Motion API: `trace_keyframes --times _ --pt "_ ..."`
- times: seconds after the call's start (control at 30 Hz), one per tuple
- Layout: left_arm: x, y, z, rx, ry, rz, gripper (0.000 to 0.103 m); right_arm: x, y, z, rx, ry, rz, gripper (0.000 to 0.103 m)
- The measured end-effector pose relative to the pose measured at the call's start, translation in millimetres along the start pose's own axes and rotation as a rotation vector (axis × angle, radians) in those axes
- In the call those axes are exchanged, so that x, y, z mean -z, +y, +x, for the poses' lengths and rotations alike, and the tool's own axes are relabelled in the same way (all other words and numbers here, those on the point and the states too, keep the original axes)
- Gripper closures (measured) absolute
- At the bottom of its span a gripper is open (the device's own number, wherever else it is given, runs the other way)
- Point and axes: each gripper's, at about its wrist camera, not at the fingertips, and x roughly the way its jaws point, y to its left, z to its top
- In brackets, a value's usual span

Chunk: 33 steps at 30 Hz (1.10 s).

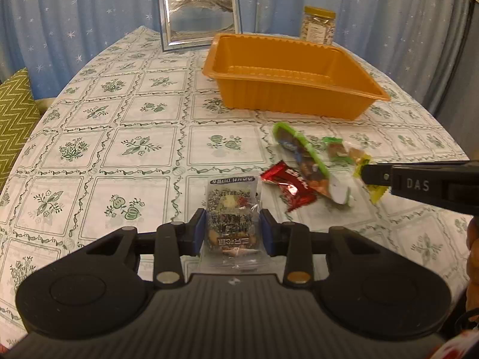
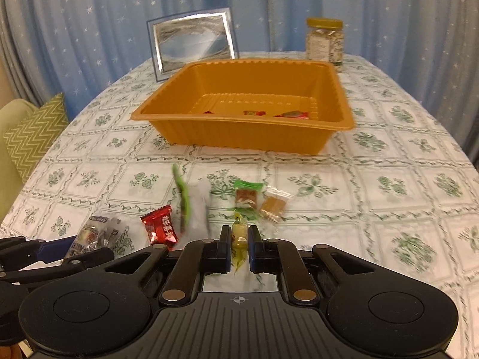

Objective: Organize snacks
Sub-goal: 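Grasp the clear nut packet with the left gripper while the right gripper grasps a yellow-wrapped candy, then carry both held snacks over the orange tray and lower them inside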

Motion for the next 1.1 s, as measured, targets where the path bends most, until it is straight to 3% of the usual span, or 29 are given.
trace_keyframes --times 0.4,1.1 --pt "4.1 -10.7 -39.3 0.019 -0.017 -0.015 0.069 20.1 -6.7 -46.1 0.023 0.007 0.039 0.092" --pt "1.8 -19.6 -83.7 0.017 -0.051 -0.028 0.069 20.0 1.9 -90.9 0.013 -0.03 0.03 0.092"
